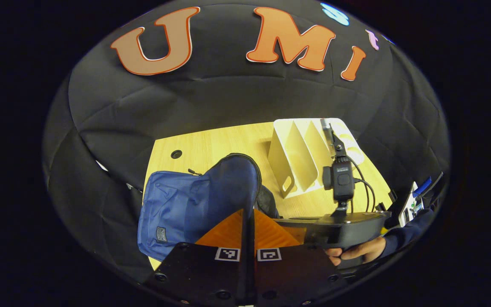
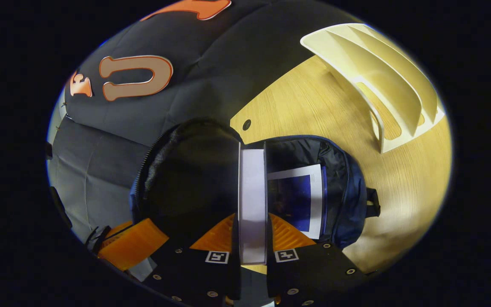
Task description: Open the schoolbag, grab two books from the bookshelf and put them into the schoolbag.
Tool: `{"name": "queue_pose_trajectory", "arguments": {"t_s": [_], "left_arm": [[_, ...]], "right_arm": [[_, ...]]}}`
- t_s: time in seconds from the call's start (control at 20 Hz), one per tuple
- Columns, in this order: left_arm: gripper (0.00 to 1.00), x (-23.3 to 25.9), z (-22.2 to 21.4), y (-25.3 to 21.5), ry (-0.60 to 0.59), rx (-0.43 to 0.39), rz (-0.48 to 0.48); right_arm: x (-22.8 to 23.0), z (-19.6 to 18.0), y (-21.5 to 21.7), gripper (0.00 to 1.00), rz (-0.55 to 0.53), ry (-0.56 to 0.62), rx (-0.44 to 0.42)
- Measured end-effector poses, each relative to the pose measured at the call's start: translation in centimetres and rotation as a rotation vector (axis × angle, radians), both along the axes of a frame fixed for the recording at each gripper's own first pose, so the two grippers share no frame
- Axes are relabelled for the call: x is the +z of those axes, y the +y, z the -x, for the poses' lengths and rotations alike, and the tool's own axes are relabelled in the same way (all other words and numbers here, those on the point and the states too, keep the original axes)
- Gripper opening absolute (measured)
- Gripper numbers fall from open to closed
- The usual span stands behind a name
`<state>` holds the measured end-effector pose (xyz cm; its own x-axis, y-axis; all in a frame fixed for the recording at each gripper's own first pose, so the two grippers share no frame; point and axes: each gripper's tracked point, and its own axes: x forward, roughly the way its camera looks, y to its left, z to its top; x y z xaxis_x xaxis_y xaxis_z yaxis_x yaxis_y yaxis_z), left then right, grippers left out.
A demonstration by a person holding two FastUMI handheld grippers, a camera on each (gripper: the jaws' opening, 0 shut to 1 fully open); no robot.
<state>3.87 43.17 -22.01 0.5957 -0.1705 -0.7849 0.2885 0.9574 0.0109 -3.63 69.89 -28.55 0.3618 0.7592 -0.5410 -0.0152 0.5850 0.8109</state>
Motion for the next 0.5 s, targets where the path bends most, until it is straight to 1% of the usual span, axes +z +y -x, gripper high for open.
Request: {"name": "queue_pose_trajectory", "arguments": {"t_s": [0.15, 0.25, 0.3, 0.35, 0.4, 0.5], "left_arm": [[0.01, -0.6, 0.2, -0.2, 0.015, 0.011, 0.023], [0.0, -0.6, 0.4, -0.1, 0.014, 0.027, 0.047], [0.01, -0.4, 0.1, 0.1, 0.008, 0.039, 0.05], [0.01, -0.3, 0.0, 0.6, 0.003, 0.049, 0.048], [0.01, -0.3, 0.0, 0.8, 0.002, 0.056, 0.049], [0.0, -0.3, 0.2, 1.4, 0.003, 0.078, 0.059]], "right_arm": [[-1.1, 0.2, 0.7, 0.25, -0.004, 0.045, 0.012], [-1.4, 0.5, 0.7, 0.26, 0.001, 0.066, 0.039], [-1.4, 1.2, 0.6, 0.28, 0.002, 0.105, 0.057], [-1.1, 1.0, 0.2, 0.3, 0.011, 0.105, 0.048], [-1.1, 0.7, -0.4, 0.34, 0.032, 0.086, 0.044], [-0.5, 0.0, -1.7, 0.37, 0.098, 0.015, 0.053]]}}
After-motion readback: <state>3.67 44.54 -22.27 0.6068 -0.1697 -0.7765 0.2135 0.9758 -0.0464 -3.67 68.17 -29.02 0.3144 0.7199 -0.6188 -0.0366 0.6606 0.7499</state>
